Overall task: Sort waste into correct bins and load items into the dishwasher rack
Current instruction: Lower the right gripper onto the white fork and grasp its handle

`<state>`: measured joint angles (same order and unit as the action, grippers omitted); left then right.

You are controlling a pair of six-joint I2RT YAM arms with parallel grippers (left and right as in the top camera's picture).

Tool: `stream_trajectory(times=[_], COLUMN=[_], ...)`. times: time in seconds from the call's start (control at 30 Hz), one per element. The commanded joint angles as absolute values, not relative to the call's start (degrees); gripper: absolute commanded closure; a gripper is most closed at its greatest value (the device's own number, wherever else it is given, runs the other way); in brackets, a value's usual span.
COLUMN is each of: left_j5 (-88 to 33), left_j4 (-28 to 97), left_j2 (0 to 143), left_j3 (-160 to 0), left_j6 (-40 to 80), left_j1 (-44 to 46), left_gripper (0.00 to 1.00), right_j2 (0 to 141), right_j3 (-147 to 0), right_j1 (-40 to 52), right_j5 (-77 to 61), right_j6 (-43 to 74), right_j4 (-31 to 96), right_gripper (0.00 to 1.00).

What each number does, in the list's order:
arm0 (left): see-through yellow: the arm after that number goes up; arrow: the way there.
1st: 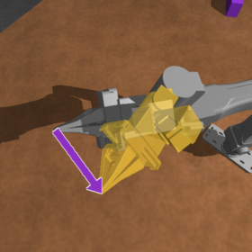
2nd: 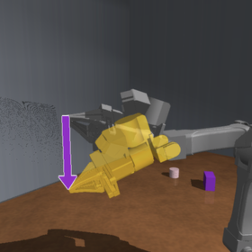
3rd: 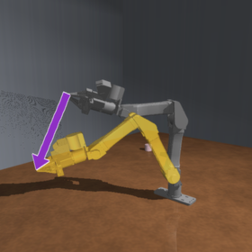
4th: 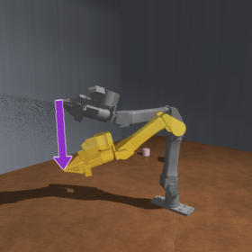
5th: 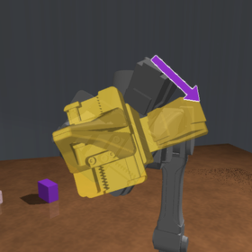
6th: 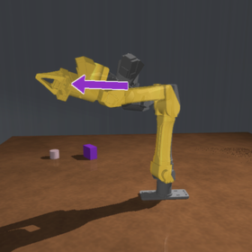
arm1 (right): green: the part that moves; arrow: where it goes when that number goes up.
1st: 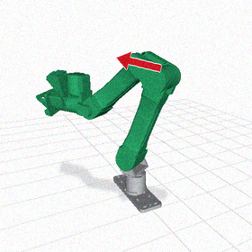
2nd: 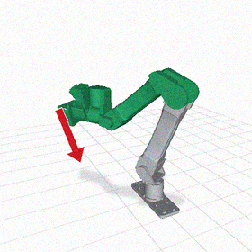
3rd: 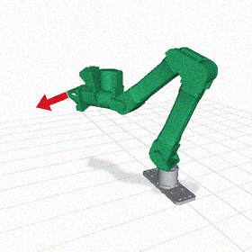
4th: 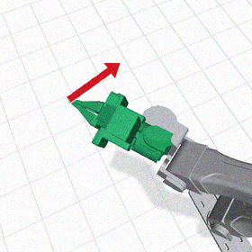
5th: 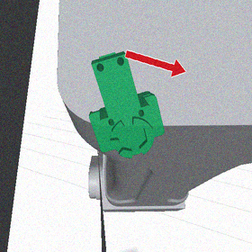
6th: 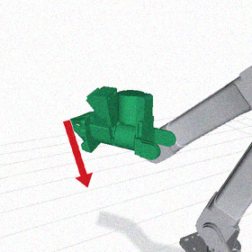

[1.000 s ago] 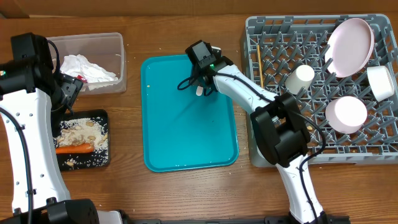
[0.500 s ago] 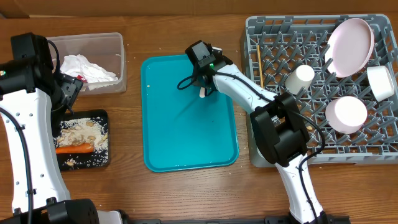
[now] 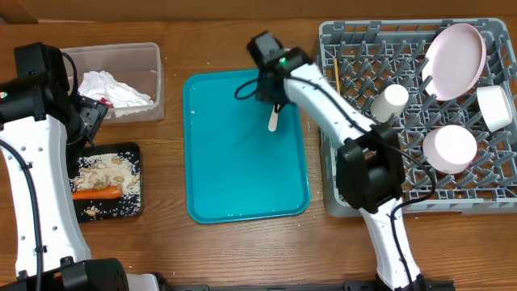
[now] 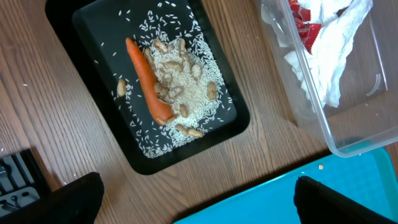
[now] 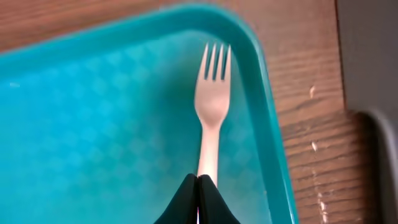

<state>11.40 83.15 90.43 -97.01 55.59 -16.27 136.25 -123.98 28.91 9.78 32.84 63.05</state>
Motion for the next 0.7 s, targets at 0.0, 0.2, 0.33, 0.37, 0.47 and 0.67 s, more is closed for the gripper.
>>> stream_trajectory(times=[0.0, 0.2, 0.33, 0.37, 0.47, 0.67], left_j5=[12.01, 12.01, 11.99, 12.01, 12.01, 12.01], left_j4=[83.29, 83.29, 83.29, 83.29, 83.29, 83.29], left_j2=[90.65, 90.65, 90.65, 90.65, 90.65, 90.65], left_j3=[-96.97, -96.97, -96.97, -96.97, -96.97, -96.97], left_j6=[56.60, 56.60, 56.60, 56.60, 56.60, 56.60], left_j1=[-16.47, -16.47, -16.47, -16.47, -16.47, -16.47], left_gripper=[0.00, 0.00, 0.00, 0.00, 0.00, 0.00], right_j2=[134.39, 135.44, 136.90, 137.10, 137.51, 137.51], right_j3=[-128.03, -126.45, -122.67, -121.62, -118.65, -113.38], right_j1=[27.18, 25.91, 26.48, 26.63, 27.29, 27.81], right_j5=[3.84, 3.75, 4.03, 3.92, 4.21, 4.19], right_j6=[27.88, 28.73, 30.24, 30.44, 30.44, 30.46], right_j4=[64.23, 63.79, 60.42, 59.59, 57.45, 52.64], right_gripper=[0.96, 0.41, 0.24, 0.20, 0.13, 0.00])
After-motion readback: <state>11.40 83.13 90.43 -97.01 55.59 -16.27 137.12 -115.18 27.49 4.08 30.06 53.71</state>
